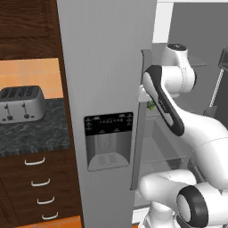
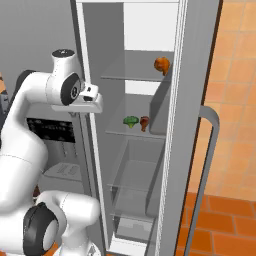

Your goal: Place one broccoli and one chicken drumstick in each tupperware on the nearby counter, to pack two identical lunches.

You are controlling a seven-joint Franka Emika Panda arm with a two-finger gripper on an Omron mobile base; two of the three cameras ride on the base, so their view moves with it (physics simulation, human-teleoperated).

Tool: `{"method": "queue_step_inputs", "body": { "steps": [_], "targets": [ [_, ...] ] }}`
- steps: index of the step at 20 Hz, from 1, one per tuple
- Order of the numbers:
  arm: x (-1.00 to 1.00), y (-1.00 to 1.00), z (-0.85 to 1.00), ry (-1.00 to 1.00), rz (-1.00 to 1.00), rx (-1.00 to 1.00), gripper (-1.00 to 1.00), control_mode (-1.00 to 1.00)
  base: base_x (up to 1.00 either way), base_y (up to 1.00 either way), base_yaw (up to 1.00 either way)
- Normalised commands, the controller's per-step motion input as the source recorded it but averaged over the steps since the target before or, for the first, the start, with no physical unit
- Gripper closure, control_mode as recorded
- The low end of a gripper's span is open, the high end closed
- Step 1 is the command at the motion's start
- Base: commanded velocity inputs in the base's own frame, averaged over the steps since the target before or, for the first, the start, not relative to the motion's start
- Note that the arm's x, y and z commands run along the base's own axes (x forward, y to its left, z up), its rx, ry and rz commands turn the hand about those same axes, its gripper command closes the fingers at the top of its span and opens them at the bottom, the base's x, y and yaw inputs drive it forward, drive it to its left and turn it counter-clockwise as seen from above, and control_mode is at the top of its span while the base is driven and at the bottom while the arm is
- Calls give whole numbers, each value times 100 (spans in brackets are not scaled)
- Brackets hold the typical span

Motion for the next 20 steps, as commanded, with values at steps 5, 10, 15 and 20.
{"method": "queue_step_inputs", "body": {
  "steps": [5, 10, 15, 20],
  "targets": [
    [-43, 0, 4, 0, 1, 1, -100, -100, 0, 0, 0],
    [-99, 0, 18, -3, 4, 1, -100, -100, 0, 0, 0],
    [-40, -8, 2, -2, 1, 4, -100, 100, -9, -9, 0],
    [0, 0, 0, 0, 0, 0, -100, 100, 3, -22, -1]
  ]
}}
